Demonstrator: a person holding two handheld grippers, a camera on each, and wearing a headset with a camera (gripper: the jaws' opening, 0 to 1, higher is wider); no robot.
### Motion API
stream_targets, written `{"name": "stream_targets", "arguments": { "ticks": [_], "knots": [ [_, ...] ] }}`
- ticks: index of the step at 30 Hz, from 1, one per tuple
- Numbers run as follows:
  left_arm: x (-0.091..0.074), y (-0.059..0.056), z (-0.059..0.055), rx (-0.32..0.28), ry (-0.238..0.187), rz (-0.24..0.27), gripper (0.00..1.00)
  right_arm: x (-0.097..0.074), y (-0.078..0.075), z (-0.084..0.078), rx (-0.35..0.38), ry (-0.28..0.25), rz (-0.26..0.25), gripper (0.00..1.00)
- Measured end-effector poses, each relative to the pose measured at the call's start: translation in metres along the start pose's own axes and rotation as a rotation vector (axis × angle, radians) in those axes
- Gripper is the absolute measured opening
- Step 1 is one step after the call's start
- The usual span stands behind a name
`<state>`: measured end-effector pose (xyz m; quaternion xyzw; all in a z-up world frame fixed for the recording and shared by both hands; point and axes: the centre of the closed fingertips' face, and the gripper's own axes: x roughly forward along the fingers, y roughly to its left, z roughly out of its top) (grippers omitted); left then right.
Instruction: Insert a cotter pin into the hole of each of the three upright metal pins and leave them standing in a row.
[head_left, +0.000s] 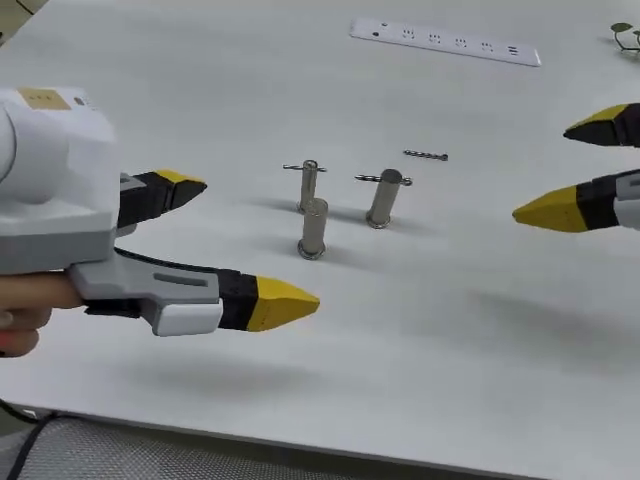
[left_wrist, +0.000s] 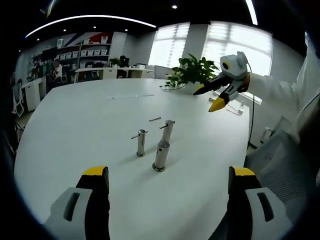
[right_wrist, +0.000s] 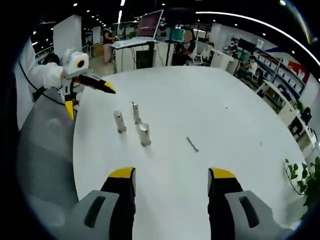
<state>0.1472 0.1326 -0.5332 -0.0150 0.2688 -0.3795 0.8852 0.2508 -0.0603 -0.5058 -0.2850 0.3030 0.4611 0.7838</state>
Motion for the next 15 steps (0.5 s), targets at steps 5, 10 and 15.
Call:
{"name": "stream_targets", "arguments": {
  "ticks": [5, 10, 15],
  "knots": [
    [-0.003, -0.003, 0.004, -0.044, -0.015, -0.006, 0.99, 0.015, -0.008, 0.005, -0.051, 0.040, 0.038, 0.48],
    [-0.008, 0.002, 0.005, -0.046, -0.016, 0.005, 0.99, 0.030, -0.012, 0.005, -0.131, 0.104, 0.082, 0.46],
    [-0.009, -0.001, 0.006, -0.075, -0.021, -0.006, 0.99, 0.043, -0.013, 0.010, -0.178, 0.133, 0.108, 0.43]
  ]
}}
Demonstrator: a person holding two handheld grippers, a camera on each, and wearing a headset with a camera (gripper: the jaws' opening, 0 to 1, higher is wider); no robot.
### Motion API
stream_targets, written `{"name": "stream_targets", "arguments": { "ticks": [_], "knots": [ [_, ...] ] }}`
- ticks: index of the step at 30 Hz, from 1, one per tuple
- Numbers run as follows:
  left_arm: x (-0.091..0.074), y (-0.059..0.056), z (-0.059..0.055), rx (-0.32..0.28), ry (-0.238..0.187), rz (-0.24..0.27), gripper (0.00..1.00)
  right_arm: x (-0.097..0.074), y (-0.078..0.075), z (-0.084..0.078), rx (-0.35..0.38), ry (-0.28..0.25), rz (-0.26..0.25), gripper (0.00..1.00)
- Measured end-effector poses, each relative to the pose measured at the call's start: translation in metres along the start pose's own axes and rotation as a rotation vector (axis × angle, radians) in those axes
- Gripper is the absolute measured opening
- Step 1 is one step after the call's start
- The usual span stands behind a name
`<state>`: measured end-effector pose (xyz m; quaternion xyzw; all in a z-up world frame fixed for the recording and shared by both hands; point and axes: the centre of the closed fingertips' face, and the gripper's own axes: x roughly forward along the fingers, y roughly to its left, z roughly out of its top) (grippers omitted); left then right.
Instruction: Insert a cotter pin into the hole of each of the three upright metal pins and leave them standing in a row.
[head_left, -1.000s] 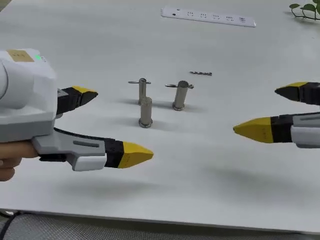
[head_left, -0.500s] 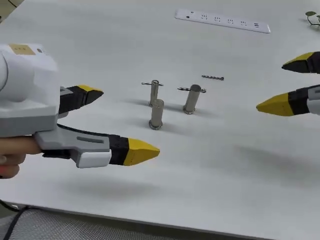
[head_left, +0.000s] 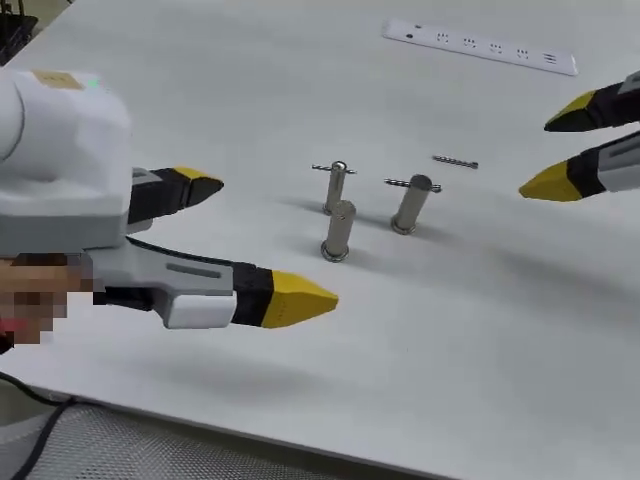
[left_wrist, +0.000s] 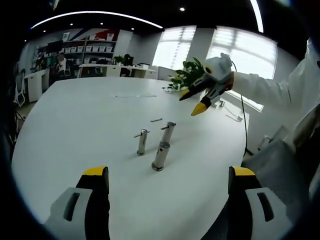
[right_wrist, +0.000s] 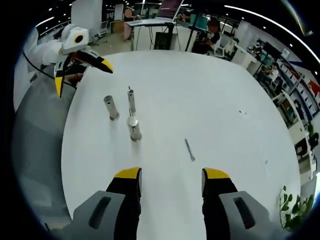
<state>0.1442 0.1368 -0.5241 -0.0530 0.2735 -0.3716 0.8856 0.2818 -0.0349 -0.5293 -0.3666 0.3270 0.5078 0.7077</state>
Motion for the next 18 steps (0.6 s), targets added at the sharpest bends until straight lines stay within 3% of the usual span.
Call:
{"name": "stream_targets", "arguments": {
  "ticks": [5, 9, 12, 16, 18],
  "knots": [
    [-0.003, 0.003, -0.003, 0.009, 0.015, 0.008, 0.99, 0.015, 0.001, 0.005, -0.036, 0.001, 0.038, 0.35],
    [-0.004, 0.003, -0.005, 0.026, 0.021, -0.002, 0.99, 0.026, 0.002, 0.009, -0.075, 0.012, 0.052, 0.34],
    [-0.004, -0.003, -0.003, 0.026, 0.010, -0.032, 0.99, 0.035, 0.002, 0.005, -0.090, 0.045, 0.069, 0.32],
    [-0.003, -0.006, -0.005, 0.037, 0.025, -0.041, 0.99, 0.045, -0.002, -0.002, -0.089, 0.089, 0.073, 0.27],
    [-0.003, -0.007, -0.006, 0.044, 0.032, -0.046, 0.99, 0.055, -0.013, -0.010, -0.079, 0.095, 0.071, 0.25]
  ]
}}
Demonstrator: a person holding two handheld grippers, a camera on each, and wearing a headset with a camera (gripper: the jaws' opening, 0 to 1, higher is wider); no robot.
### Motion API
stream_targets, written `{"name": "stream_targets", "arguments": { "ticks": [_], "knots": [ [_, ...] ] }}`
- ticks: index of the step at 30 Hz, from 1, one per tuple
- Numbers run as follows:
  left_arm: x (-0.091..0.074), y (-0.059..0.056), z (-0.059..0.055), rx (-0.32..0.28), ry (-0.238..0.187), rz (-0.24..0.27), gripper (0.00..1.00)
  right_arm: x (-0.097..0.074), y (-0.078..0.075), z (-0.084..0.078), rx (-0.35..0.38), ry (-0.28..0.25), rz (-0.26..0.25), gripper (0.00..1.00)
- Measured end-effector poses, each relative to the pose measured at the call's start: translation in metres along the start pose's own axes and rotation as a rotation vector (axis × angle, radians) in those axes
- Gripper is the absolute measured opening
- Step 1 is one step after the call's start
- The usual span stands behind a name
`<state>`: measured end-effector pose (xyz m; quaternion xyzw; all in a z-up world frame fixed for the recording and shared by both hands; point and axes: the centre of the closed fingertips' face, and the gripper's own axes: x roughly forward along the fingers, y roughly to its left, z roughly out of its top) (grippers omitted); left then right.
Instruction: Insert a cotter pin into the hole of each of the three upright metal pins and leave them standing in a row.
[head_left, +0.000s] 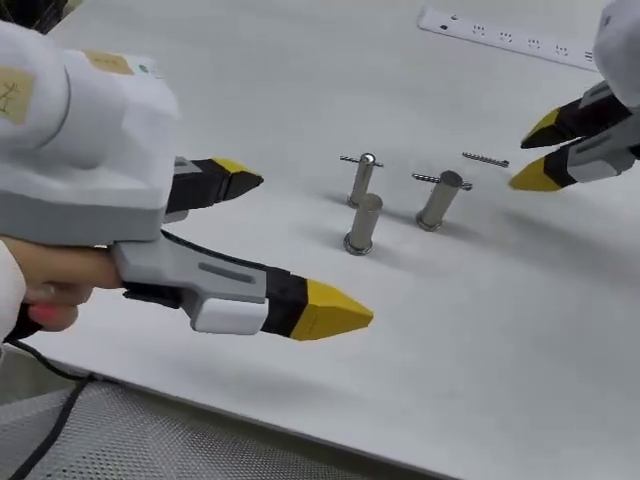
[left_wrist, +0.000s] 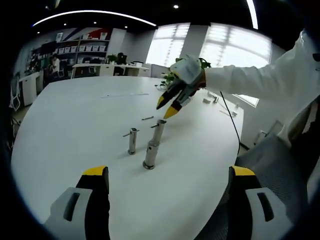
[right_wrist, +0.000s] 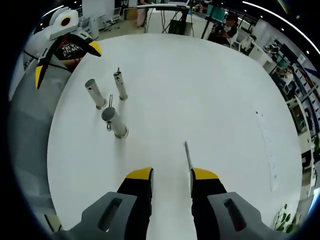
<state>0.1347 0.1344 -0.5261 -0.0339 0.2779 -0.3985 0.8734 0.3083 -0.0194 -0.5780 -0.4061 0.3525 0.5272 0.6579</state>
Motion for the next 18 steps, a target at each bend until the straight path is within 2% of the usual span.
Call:
{"name": "stream_targets", "arguments": {
  "ticks": [4, 8, 12, 15, 18],
  "knots": [
    [0.000, -0.010, 0.001, 0.000, -0.011, -0.054, 0.99, 0.006, -0.009, 0.001, 0.008, -0.004, -0.002, 0.25],
    [0.002, -0.014, 0.001, 0.005, -0.009, -0.052, 0.99, 0.014, -0.017, 0.000, 0.022, 0.001, 0.018, 0.25],
    [0.002, -0.013, 0.001, 0.002, -0.009, -0.043, 0.99, 0.021, -0.025, -0.003, 0.019, 0.012, 0.018, 0.19],
    [0.002, -0.013, 0.001, -0.004, -0.011, -0.040, 0.99, 0.030, -0.038, -0.008, 0.023, 0.021, 0.032, 0.17],
    [0.003, -0.014, -0.001, -0.014, -0.012, -0.037, 0.99, 0.033, -0.040, -0.009, 0.006, 0.031, 0.036, 0.15]
  ]
}}
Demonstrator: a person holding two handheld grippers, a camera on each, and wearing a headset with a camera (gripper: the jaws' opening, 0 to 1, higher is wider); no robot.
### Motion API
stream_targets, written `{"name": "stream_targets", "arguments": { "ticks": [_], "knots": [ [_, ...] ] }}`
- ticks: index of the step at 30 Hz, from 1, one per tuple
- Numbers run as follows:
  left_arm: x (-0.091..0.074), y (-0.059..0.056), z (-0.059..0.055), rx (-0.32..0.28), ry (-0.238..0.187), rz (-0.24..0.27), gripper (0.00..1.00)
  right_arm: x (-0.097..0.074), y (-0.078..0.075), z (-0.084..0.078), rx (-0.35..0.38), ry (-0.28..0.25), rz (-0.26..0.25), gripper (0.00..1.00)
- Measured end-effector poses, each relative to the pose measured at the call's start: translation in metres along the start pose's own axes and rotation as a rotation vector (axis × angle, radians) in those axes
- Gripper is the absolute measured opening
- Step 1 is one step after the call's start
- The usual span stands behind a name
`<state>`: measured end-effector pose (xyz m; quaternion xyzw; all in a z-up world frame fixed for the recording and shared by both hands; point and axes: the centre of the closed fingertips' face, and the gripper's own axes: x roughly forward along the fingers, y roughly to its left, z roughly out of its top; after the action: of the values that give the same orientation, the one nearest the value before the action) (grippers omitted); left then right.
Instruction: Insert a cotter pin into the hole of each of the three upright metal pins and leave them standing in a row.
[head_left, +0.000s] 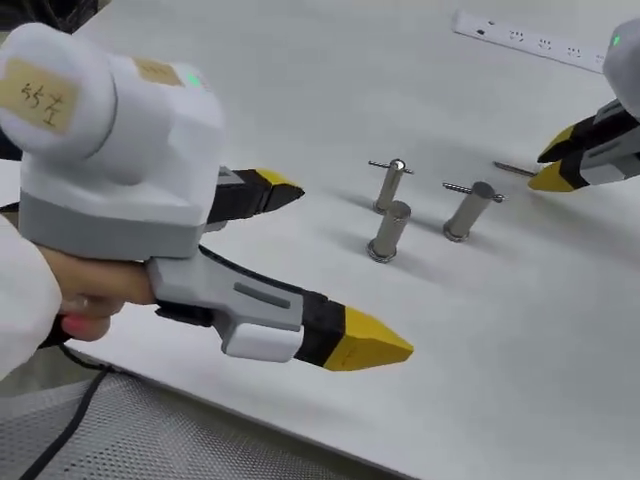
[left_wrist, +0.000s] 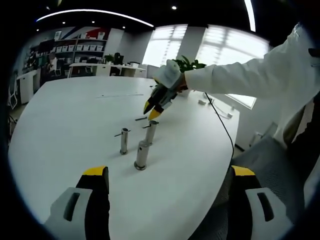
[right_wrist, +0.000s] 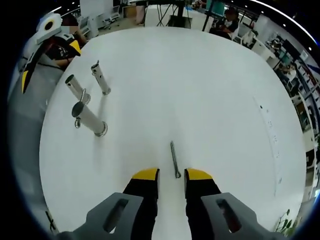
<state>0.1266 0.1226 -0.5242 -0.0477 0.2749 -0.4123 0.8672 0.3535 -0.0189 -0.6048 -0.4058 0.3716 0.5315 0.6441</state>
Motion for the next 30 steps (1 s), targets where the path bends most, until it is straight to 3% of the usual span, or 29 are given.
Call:
{"name": "stream_targets", "arguments": {
  "ticks": [4, 9, 10, 11, 13, 20, 25, 30],
  "knots": [
    [0.002, 0.002, -0.004, -0.028, 0.005, 0.008, 0.97, 0.003, 0.002, 0.001, -0.030, 0.019, 0.013, 0.13],
    [0.004, 0.001, -0.002, -0.034, 0.001, 0.016, 0.95, 0.008, 0.000, 0.000, -0.011, 0.026, 0.023, 0.08],
    [0.004, 0.001, -0.002, -0.035, -0.002, 0.015, 0.95, 0.008, 0.004, -0.003, -0.014, 0.045, 0.030, 0.06],
    [0.004, 0.001, -0.001, -0.036, -0.003, 0.015, 0.95, 0.007, 0.007, 0.003, -0.024, 0.021, 0.046, 0.03],
    [0.004, 0.002, -0.001, -0.038, -0.005, 0.017, 0.95, 0.006, 0.013, 0.003, -0.011, 0.033, 0.053, 0.00],
    [0.007, -0.001, -0.004, -0.041, 0.015, 0.012, 0.95, 0.005, 0.012, 0.005, 0.014, 0.046, 0.067, 0.00],
    [0.009, -0.004, -0.003, -0.053, 0.007, -0.003, 0.95, 0.005, 0.014, 0.007, 0.033, 0.061, 0.084, 0.00],
    [0.011, -0.003, -0.002, -0.054, 0.007, -0.004, 0.95, 0.005, 0.018, 0.008, -0.092, 0.106, 0.090, 0.00]
  ]
}}
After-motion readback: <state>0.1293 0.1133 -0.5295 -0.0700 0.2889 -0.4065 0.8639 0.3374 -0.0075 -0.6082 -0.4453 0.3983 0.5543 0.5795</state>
